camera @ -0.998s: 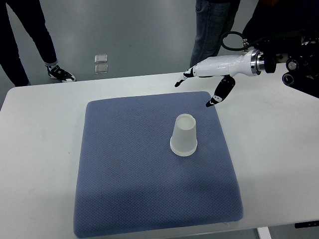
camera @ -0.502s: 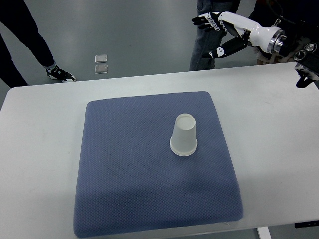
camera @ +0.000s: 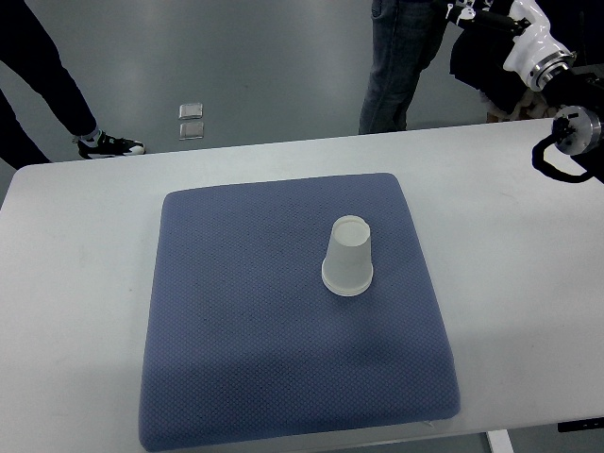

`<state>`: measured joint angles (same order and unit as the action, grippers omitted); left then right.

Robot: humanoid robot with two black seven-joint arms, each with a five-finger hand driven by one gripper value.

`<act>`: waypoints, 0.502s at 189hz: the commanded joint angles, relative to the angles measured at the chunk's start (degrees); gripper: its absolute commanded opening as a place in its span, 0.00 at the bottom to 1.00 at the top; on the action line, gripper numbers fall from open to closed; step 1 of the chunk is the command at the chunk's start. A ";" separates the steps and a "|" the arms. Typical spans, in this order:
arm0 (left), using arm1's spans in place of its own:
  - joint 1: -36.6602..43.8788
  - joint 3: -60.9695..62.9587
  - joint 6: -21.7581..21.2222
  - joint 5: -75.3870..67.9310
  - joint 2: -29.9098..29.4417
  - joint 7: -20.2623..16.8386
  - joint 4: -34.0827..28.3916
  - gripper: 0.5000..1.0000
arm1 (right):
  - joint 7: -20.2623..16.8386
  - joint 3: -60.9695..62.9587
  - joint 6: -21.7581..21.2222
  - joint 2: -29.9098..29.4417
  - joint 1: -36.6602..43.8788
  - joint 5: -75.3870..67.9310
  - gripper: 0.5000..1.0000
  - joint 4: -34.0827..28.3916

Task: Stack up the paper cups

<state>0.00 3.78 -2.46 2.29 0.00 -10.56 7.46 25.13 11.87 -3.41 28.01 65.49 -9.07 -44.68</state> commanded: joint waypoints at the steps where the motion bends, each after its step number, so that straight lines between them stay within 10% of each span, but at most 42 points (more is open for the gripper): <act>1: 0.00 0.00 0.00 0.00 0.00 0.01 0.01 1.00 | -1.48 -0.01 2.97 -0.59 -0.72 -4.55 0.79 0.03; 95: 0.00 0.00 0.00 0.00 0.00 0.01 0.01 1.00 | -2.80 8.60 2.36 -4.89 -8.54 -9.56 0.83 1.87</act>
<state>0.00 3.78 -2.46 2.29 0.00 -10.56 7.45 21.92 16.57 -0.76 24.72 58.68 -18.92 -43.12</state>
